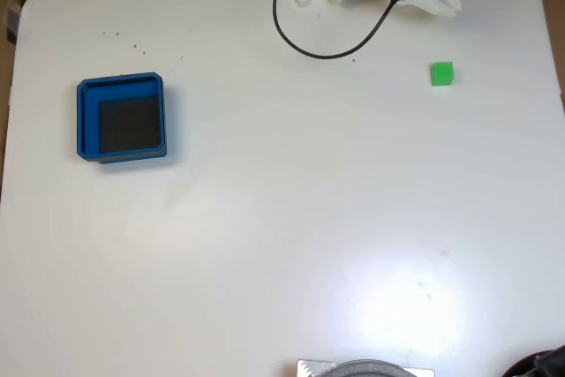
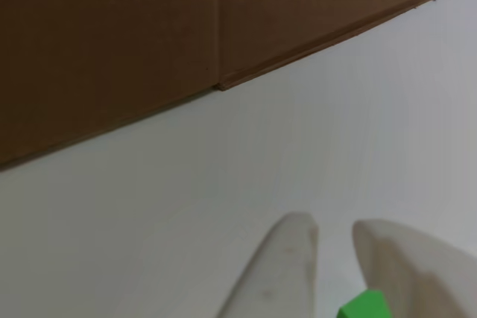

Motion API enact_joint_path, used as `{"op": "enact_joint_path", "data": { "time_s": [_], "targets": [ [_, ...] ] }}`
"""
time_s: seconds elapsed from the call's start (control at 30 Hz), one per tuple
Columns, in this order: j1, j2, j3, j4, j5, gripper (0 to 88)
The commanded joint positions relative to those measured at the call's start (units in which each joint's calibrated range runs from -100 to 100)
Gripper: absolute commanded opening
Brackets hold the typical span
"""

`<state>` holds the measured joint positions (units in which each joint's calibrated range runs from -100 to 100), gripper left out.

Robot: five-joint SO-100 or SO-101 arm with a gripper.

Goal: Pick up green cube and drop it in the blue box

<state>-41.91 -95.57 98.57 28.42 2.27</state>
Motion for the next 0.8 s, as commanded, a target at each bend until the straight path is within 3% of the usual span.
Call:
{"op": "enact_joint_path", "data": {
  "time_s": [0.0,0.5,0.77],
  "targets": [
    [-0.22,3.68,-4.67,-1.15,0.05,1.6],
    [0.31,23.25,-20.38,-0.17,0.05,1.6],
    [0.46,33.11,-31.15,11.81,0.05,1.6]
  ]
}}
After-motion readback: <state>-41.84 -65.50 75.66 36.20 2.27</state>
